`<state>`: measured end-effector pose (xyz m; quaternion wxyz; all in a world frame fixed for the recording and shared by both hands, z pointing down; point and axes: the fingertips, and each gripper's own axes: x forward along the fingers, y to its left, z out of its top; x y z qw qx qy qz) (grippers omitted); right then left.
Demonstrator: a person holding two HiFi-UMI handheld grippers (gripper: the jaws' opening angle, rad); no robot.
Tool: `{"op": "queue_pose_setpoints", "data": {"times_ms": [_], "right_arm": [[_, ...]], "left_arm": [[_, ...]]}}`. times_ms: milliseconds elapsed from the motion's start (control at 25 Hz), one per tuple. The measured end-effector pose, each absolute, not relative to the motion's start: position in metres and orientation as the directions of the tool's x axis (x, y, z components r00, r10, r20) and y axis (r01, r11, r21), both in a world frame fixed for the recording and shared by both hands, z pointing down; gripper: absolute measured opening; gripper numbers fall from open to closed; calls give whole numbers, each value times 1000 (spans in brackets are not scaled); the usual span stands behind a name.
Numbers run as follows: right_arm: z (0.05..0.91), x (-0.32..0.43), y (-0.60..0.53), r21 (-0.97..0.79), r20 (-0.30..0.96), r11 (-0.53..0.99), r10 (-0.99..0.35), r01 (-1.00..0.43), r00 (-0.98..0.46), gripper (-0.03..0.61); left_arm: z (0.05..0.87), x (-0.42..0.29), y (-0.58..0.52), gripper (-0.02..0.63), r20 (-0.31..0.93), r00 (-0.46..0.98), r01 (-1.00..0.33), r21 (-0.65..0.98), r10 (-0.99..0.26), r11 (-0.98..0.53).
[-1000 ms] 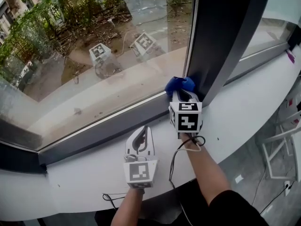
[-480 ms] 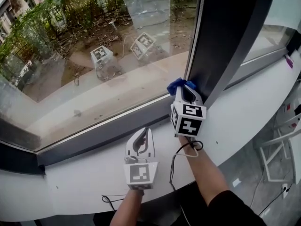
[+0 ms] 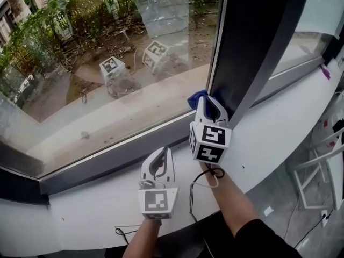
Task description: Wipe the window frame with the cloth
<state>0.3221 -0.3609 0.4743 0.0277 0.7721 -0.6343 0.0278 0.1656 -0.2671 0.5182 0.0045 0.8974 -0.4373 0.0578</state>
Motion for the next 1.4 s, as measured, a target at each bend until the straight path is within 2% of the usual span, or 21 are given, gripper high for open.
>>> {"op": "queue_pose_setpoints", "data": {"times_ms": [480,840,1400], "right_arm": [[421,321,-349,-54,-90,-256,-961,-965,261,17],[364,332,-353,-168,-187,-343,-909,-924,372,17],[275,326,-353,-26,-411,-442,-813,-897,413,17]], "left_arm": [[509,170,-258,5,102,626,-772,-60,-773,-633],[503,161,-255,5,107,619,-773,-96,-778,-627],[472,169,-258,5,50,648,-752,-116,-760,-649]]}}
